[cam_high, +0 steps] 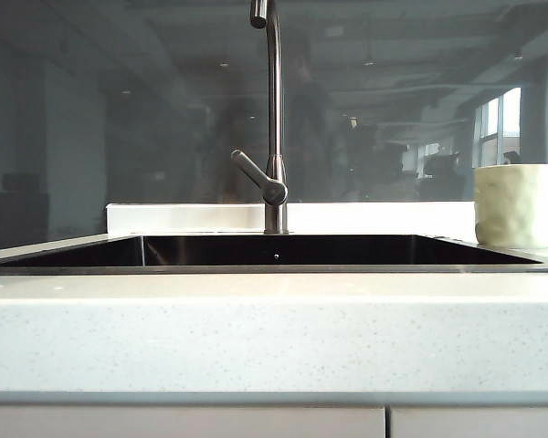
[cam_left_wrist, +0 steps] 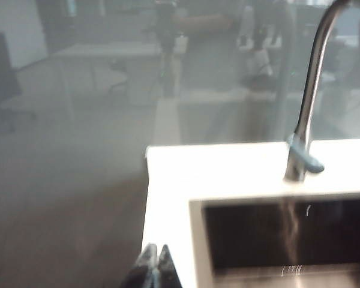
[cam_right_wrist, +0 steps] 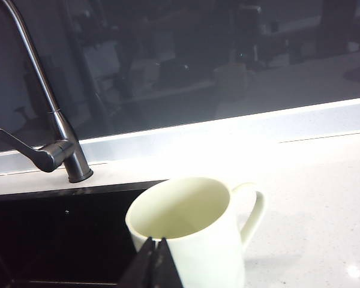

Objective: Pick up the mug next to the sink, go to the faucet to get some water, pour the water into the sink, and finally put the mug back to its place.

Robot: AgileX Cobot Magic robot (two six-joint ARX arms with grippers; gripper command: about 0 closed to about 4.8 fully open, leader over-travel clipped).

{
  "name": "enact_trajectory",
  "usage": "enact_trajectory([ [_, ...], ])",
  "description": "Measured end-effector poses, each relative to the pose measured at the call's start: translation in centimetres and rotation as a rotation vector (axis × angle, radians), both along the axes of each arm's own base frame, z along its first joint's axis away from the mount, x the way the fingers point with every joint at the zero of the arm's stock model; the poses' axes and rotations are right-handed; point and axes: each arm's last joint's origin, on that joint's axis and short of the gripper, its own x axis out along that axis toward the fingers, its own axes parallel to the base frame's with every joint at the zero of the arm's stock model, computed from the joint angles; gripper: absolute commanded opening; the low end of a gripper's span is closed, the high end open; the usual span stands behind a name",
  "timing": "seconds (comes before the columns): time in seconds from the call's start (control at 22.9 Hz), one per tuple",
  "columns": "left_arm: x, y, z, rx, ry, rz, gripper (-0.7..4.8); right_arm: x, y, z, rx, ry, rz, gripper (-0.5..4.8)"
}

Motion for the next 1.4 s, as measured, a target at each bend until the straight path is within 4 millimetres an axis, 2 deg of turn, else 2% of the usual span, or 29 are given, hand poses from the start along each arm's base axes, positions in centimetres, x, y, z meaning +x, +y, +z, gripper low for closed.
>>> enact_trajectory([
  [0.04, -0.2, 0.1, -2.6, -0.016, 0.031, 0.016, -0.05, 0.0, 0.0, 0.0, 0.0, 0.0, 0.001, -0.06],
  [0.09, -0.5, 0.2, -4.1, -0.024, 0.035, 0.021, -0.05, 0.0, 0.0, 0.0, 0.0, 0.0, 0.001, -0.06],
  [0.13, -1.0, 0.3, -6.8, -0.044, 0.058, 0.033, -0.05, 0.0, 0.0, 0.0, 0.0, 0.001, 0.001, -0.06],
  [0.44, -1.4, 0.4, -13.4, -0.083, -0.066, 0.04, -0.05, 0.0, 0.0, 0.0, 0.0, 0.001, 0.001, -0.06],
  [0.53, -1.5, 0.4, -14.1, -0.085, -0.104, 0.038, -0.05, 0.0, 0.0, 0.0, 0.001, 0.002, 0.0, -0.06],
  [0.66, -1.3, 0.4, -15.0, -0.098, -0.062, 0.042, -0.05, 0.0, 0.0, 0.0, 0.0, 0.001, 0.0, -0.06],
  [0.83, -1.3, 0.5, -14.9, -0.105, -0.069, 0.094, -0.05, 0.0, 0.0, 0.0, 0.0, 0.001, 0.001, -0.06],
  [1.4, -1.3, 0.1, -14.8, -0.103, -0.081, 0.044, -0.05, 0.0, 0.0, 0.0, 0.0, 0.001, 0.0, -0.06],
])
